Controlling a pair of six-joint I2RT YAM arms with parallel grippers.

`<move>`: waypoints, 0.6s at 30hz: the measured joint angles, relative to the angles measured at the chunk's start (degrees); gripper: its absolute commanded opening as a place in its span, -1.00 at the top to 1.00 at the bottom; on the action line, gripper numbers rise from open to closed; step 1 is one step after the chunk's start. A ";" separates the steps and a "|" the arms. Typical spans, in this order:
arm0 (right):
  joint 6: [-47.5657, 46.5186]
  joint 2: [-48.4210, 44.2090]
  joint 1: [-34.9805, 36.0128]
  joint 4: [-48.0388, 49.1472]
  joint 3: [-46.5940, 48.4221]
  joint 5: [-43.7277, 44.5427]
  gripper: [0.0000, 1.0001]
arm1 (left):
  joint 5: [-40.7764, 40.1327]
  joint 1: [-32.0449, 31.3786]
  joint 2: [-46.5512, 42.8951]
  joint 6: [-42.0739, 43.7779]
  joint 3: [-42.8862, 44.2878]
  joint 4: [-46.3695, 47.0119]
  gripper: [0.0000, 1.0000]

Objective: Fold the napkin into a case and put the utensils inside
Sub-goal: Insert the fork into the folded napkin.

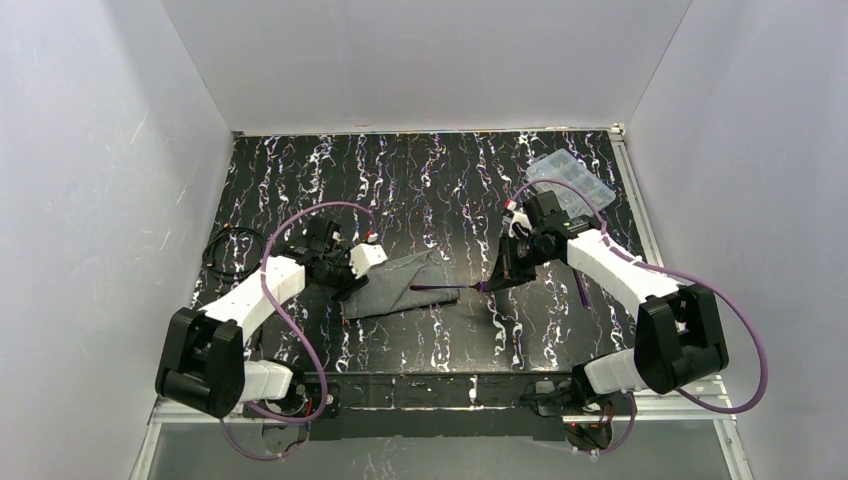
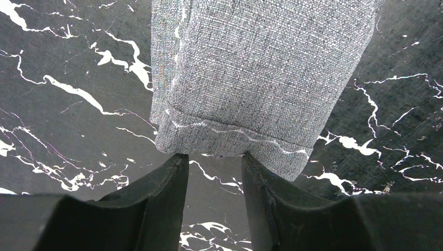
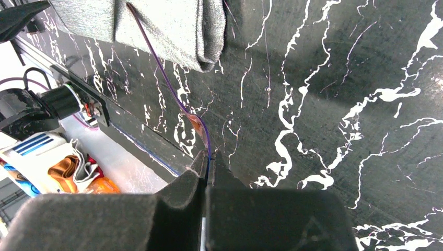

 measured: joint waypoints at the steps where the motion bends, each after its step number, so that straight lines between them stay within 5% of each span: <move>1: 0.00 0.02 0.11 0.17 0.00 -0.02 0.97 | -0.13 0.00 0.15 0.11 0.00 0.11 0.22; 18: 0.96 6.49 4.50 10.01 -0.07 -2.14 0.97 | -0.57 0.00 1.68 2.27 -0.35 1.51 0.28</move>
